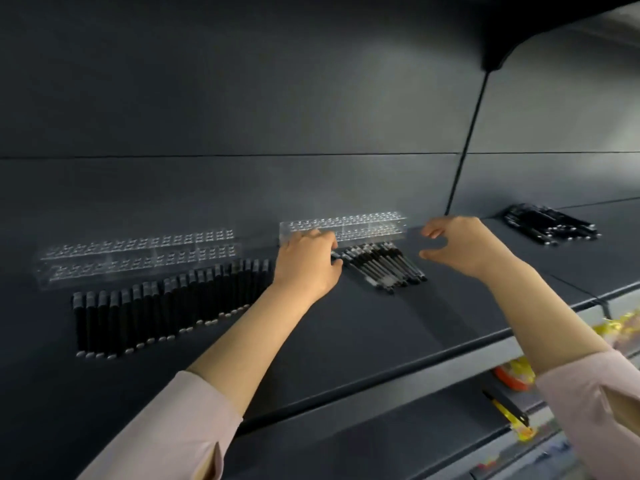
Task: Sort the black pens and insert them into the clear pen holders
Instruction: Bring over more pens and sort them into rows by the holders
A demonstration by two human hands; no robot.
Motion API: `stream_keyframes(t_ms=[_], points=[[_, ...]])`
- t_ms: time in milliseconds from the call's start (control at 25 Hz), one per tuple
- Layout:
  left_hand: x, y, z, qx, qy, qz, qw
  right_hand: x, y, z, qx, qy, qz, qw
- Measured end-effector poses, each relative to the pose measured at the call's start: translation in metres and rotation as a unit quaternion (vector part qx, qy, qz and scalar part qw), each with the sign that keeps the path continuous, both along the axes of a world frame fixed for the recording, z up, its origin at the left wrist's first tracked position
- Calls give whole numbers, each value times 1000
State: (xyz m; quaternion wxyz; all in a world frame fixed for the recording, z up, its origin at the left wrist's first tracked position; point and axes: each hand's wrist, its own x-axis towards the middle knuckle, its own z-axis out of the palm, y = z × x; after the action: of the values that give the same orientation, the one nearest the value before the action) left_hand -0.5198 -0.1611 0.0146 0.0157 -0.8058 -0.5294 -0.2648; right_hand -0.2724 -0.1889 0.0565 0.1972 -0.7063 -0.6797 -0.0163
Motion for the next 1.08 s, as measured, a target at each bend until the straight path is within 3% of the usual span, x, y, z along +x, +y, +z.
stream_keyframes(t_ms=[240,640,800,1080], points=[[135,-8,11,29,31,-70,997,120,-39,5,10,-28,-52,998],[393,0,-5,-16,110,-53,992,365,-32,-18,-28,-91,-59,994],[446,21,-10,-43,163,-43,985,424,-2,-21,-54,-99,-54,992],[499,81,-5,-38,173,-24,984,474,68,-18,-57,-101,-51,992]])
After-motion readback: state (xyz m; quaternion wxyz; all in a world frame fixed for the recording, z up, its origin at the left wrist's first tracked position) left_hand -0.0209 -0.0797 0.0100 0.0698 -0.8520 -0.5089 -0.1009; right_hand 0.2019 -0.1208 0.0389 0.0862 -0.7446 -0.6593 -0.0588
